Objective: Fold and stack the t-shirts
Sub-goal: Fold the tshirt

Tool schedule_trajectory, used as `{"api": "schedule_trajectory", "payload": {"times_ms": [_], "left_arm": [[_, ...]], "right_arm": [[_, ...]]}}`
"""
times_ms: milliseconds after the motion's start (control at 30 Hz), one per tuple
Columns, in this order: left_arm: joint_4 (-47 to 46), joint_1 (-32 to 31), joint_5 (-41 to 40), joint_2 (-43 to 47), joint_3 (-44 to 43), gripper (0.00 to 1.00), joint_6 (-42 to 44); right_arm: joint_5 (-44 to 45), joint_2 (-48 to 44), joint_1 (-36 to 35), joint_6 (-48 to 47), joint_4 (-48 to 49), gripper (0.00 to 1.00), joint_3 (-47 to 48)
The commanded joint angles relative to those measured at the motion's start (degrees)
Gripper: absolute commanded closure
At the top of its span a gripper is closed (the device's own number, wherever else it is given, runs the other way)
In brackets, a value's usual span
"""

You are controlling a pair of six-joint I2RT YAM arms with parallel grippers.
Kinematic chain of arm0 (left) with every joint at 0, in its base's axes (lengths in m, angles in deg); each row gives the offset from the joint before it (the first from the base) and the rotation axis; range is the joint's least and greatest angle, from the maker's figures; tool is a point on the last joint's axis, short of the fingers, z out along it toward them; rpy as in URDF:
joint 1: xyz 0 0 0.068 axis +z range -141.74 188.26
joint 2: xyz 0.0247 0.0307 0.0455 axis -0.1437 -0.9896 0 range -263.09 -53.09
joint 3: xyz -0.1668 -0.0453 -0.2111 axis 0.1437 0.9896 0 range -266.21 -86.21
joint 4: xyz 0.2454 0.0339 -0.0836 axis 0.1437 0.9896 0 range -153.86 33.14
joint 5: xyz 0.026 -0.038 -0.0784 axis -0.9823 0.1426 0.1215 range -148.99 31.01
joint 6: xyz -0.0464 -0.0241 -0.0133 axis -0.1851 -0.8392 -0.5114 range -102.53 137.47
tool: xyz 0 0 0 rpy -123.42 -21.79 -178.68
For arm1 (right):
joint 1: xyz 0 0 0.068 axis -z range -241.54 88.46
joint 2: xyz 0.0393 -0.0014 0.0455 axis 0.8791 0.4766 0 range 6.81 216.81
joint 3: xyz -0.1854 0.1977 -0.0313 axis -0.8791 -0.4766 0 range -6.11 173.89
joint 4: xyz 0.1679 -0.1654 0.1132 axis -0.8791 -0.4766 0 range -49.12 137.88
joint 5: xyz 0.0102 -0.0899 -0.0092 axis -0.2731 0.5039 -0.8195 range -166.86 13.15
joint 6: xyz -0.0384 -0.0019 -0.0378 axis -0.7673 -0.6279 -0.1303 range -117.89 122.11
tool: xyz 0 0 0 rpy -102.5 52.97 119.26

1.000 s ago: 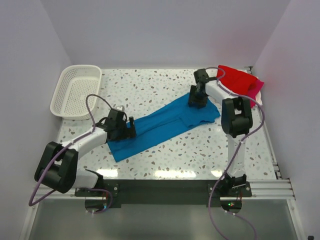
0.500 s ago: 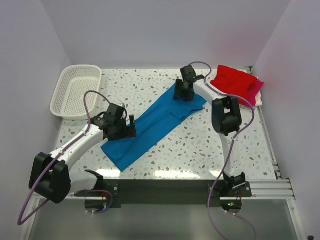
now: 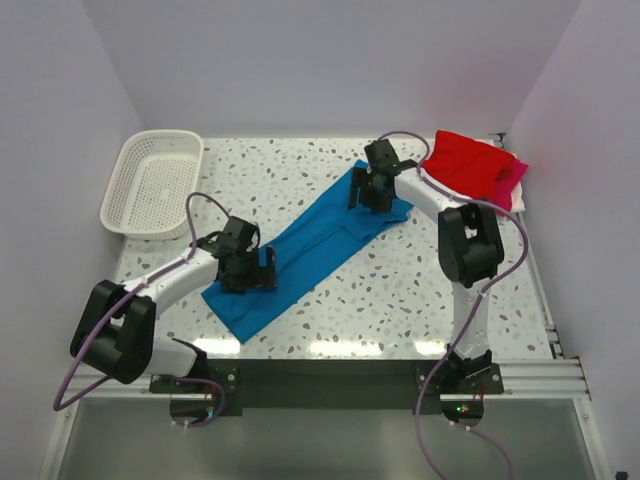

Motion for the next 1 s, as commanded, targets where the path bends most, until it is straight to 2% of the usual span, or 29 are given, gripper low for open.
{"api": "schedule_trajectory", "payload": {"times_ms": [0,267,433,600,800,967], "left_arm": [[-3.1,-0.3,3.1,-0.4,0.4,0.00,2.2],[-4.2,-0.6,8.2,-1.5,3.3,0.00,3.7],[-4.9,-1.3,15.6,-3.9,4.6,0.00,4.2],[-4.5,-2.7,22.6,-4.0,3.2,0.00,2.7],[-5.1,-6.9,32.1,-6.2,-0.5,0.00,1.3],[-8.3,-14.7,36.4,-11.7,-5.9,0.00,1.1]], "right_arm": [[-1.5,1.3,-0.6,0.8,0.8,0.30,0.1],[0.1,7.2,-0.5,0.9,-1.3,0.30,4.6],[0.8,12.9,-0.5,0.8,-2.7,0.30,9.6],[1.1,20.7,-0.2,1.0,-5.0,0.30,18.9],[-0.5,27.2,1.1,2.6,-7.5,0.28,33.4],[-2.4,28.7,2.4,4.5,-6.5,0.25,39.5]]}}
